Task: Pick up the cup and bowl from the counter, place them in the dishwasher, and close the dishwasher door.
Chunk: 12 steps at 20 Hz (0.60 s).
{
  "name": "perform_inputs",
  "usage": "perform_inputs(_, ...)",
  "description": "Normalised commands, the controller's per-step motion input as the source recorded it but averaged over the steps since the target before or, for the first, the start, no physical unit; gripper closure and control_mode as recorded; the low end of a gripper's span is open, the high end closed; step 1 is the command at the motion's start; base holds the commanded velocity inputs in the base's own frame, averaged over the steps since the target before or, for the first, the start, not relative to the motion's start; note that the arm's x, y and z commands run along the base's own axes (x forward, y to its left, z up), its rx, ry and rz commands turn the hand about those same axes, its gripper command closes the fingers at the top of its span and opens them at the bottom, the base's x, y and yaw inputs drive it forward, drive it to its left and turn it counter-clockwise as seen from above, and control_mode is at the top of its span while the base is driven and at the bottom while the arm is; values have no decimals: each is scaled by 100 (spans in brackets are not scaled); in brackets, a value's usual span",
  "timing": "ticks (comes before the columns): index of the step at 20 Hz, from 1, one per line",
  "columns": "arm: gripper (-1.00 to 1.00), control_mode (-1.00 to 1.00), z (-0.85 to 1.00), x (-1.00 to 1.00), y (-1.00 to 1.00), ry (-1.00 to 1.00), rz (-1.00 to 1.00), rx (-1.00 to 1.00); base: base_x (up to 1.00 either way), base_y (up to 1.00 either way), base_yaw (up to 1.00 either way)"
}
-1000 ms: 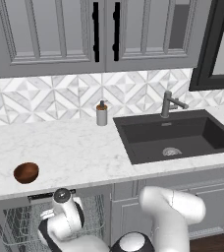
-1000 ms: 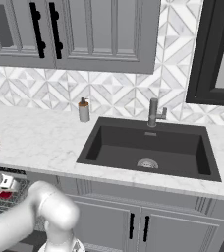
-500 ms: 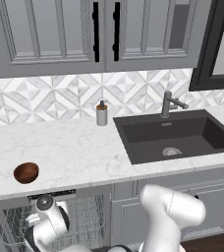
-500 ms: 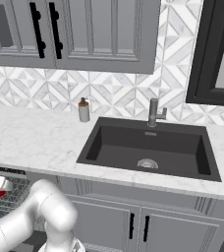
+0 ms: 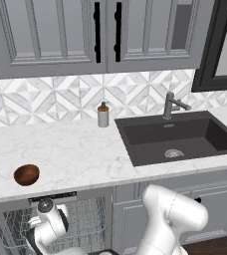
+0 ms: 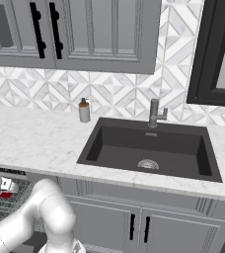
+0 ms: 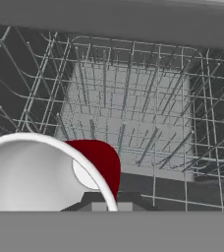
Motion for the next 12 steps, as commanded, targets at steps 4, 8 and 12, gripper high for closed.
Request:
perform_inputs(4,100,-100,-74,10,4,0,0,0,0,0,0)
perform_inputs(8,100,-100,-76,4,7,0,0,0,0,0,0)
perform_inputs(12,100,-100,-69,0,8,0,0,0,0,0,0)
